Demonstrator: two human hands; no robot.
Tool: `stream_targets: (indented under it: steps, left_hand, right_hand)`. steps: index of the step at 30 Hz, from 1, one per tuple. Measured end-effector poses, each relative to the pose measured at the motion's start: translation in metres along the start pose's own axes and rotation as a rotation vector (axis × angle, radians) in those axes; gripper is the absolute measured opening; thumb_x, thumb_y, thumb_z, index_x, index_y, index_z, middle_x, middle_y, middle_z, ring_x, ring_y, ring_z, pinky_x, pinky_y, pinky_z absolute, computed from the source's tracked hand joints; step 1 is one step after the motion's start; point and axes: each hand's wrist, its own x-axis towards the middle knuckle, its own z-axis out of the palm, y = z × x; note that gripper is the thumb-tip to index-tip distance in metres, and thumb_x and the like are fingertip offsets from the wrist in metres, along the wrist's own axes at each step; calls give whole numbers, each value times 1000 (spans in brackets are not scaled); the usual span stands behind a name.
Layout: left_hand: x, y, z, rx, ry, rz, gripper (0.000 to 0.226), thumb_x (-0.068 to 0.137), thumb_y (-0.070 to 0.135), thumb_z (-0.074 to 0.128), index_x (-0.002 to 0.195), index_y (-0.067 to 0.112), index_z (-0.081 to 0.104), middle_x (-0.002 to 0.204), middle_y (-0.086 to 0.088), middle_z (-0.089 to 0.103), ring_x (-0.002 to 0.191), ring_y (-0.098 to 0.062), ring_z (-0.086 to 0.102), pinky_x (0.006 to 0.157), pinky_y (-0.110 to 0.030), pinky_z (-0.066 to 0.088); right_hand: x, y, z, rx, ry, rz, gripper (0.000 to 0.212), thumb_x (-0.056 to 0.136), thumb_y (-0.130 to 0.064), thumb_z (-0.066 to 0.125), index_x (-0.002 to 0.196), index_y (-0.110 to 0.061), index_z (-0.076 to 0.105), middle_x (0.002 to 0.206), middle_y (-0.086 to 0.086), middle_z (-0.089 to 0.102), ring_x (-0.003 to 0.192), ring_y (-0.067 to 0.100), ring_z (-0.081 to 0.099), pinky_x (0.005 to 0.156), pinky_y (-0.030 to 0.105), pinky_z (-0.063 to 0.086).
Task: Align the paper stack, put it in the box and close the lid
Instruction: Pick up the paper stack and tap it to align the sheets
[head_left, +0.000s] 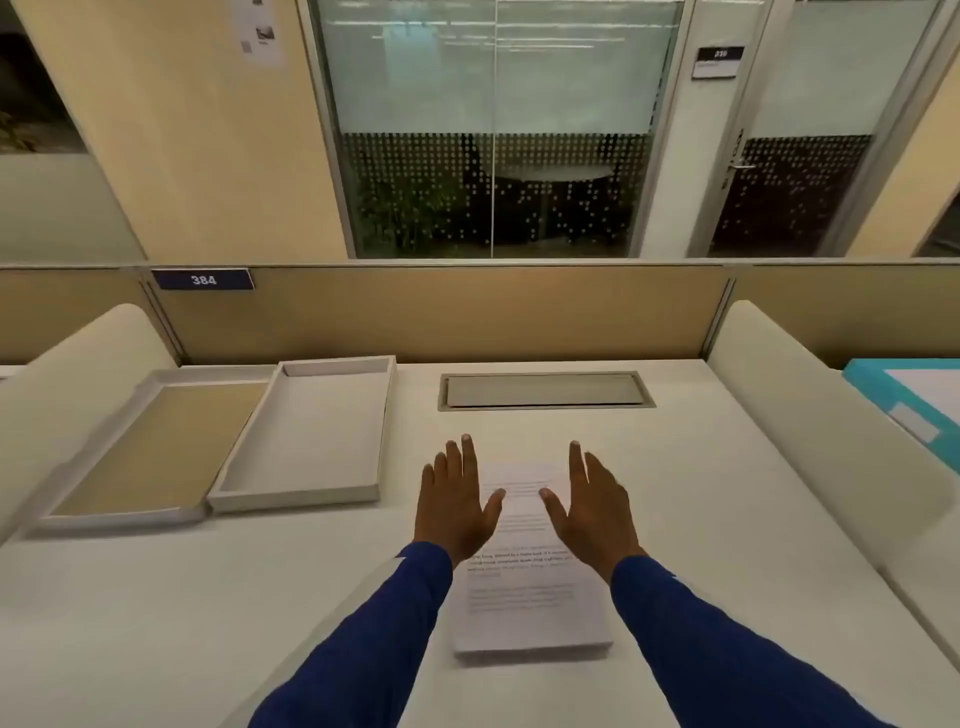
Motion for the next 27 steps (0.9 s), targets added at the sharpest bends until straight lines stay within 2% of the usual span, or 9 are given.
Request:
stream_targets:
  steps: [2,3,6,8,10,14,19,24,27]
  left_hand:
    - [-11,1,12,-26,-56,-59,89,97,61,32,160,6,2,154,-13,37,133,-28,44,110,-40,40]
    - [-18,0,21,-34,-91,-98,89,97,61,33,160,4,4,149,-12,41,127,-27,48,105,-38,43]
    - [-33,4,42,-112,-263,-286,86,98,60,36,156,-1,17,150,-14,41,130,-28,47,104,-38,42]
    - [-36,6,48,-229,-333,-426,74,97,59,44,144,2,37,140,-12,48,125,-28,51,99,-37,46]
    - [-39,8,53,-337,-372,-530,61,96,54,49,132,5,47,133,-12,50,122,-28,53,96,-37,48]
    - [-38,11,57,-411,-386,-649,54,96,48,52,127,4,52,130,-14,49,121,-31,52,96,-38,47]
    - [-29,12,58,-511,-394,-797,48,90,45,60,119,8,60,127,-14,52,116,-32,54,93,-40,51]
    - [-29,18,60,-447,-406,-774,48,87,40,65,120,8,54,126,-12,48,118,-31,51,92,-38,50]
    - [-28,21,63,-402,-398,-763,53,87,42,68,124,8,51,128,-11,46,120,-29,50,95,-39,50]
  right_hand:
    - [-9,7,9,16,-52,61,84,99,-60,37,161,-15,2,163,13,26,146,30,34,117,43,31]
    - [-16,11,15,26,-78,105,84,99,-58,39,161,-13,4,159,13,32,140,30,39,113,42,36]
    - [-29,25,33,90,-172,261,82,99,-56,43,158,-7,14,147,14,43,131,30,46,103,41,45]
    - [-33,31,41,124,-216,312,71,98,-54,46,148,-6,31,138,14,48,125,30,49,97,40,47]
    - [-37,37,49,134,-239,339,58,99,-51,48,134,-6,45,130,13,52,119,29,52,93,38,49]
    - [-41,41,60,137,-265,396,55,99,-51,46,129,-6,52,126,12,54,115,27,55,93,36,49]
    - [-31,37,62,267,-275,527,59,97,-51,50,133,-4,51,128,15,55,116,31,56,92,37,47]
    - [-21,44,67,405,-226,601,59,85,-58,61,120,-10,55,117,10,64,101,29,63,90,44,57]
    - [-22,39,66,402,-162,588,56,86,-53,65,123,-12,55,118,9,61,104,29,63,89,44,57]
